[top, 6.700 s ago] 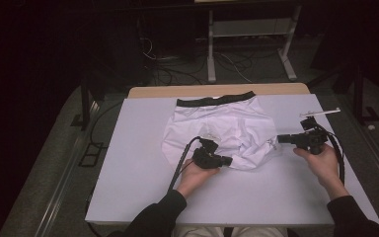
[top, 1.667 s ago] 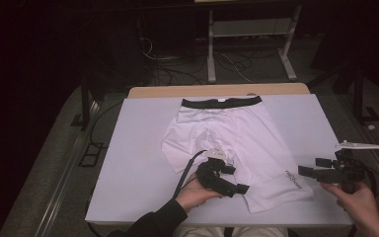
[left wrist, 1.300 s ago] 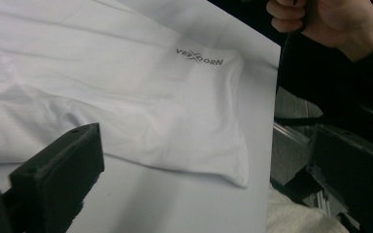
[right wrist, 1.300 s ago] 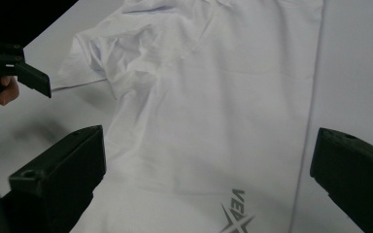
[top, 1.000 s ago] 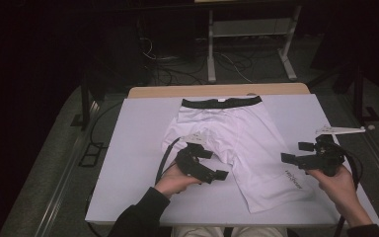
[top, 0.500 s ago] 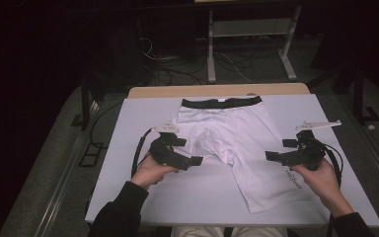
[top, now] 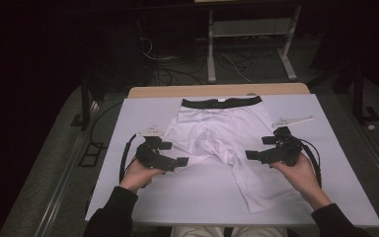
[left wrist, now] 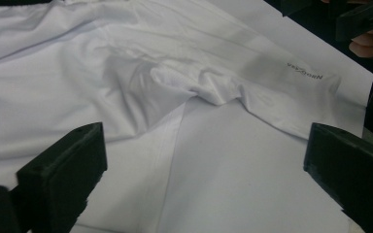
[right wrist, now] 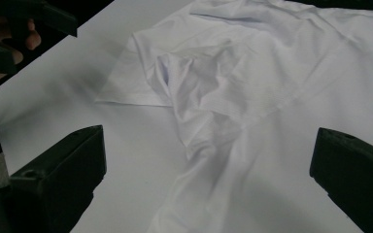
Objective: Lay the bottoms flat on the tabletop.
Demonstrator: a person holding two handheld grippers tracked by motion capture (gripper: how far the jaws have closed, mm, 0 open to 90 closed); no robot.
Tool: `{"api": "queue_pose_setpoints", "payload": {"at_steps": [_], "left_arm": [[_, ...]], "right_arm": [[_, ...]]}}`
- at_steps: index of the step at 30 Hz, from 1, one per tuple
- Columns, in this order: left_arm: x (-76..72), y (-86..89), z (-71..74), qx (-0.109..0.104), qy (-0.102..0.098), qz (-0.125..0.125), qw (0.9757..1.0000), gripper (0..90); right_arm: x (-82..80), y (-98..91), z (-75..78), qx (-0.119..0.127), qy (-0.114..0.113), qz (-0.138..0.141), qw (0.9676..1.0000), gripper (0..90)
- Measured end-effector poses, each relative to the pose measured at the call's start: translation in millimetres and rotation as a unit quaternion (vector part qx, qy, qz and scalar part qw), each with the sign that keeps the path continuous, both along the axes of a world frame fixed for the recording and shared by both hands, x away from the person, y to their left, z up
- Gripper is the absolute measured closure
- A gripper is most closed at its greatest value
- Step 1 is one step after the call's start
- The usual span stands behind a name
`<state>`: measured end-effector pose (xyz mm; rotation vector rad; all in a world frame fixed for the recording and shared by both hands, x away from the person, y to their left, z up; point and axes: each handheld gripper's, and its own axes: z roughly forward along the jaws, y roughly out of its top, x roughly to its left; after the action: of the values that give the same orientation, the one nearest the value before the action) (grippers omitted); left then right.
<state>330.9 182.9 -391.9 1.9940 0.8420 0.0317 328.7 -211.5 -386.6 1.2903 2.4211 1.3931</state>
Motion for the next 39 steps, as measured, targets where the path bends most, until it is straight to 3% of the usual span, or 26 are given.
{"api": "queue_pose_setpoints", "payload": {"at_steps": [6,18,24,29,33,39], "left_arm": [[0.5,6.6,-16.5,0.011,0.015,0.003,0.9998,5.2],[-1.2,11.8,-36.8,0.058,0.019,0.004,0.9981,9.3],[-0.3,12.4,-42.8,0.073,0.027,0.002,0.9970,16.7],[-0.6,12.0,-47.5,0.087,0.023,-0.008,0.9959,30.8],[-3.4,6.8,-50.7,0.107,0.010,-0.035,0.9936,42.3],[-4.5,-0.1,-54.1,0.137,-0.008,-0.040,0.9898,51.9]], "right_arm": [[5.7,20.4,-4.3,-0.005,0.005,0.016,0.9999,0.2],[14.3,51.0,-20.5,-0.015,0.008,0.030,0.9994,0.3],[15.9,68.0,-28.8,-0.025,0.009,0.044,0.9987,0.3],[15.4,77.4,-35.7,-0.023,0.020,0.054,0.9981,0.3],[13.4,82.4,-37.3,-0.023,0.020,0.062,0.9976,0.3],[12.4,85.1,-40.0,-0.027,0.025,0.064,0.9973,0.3]]}}
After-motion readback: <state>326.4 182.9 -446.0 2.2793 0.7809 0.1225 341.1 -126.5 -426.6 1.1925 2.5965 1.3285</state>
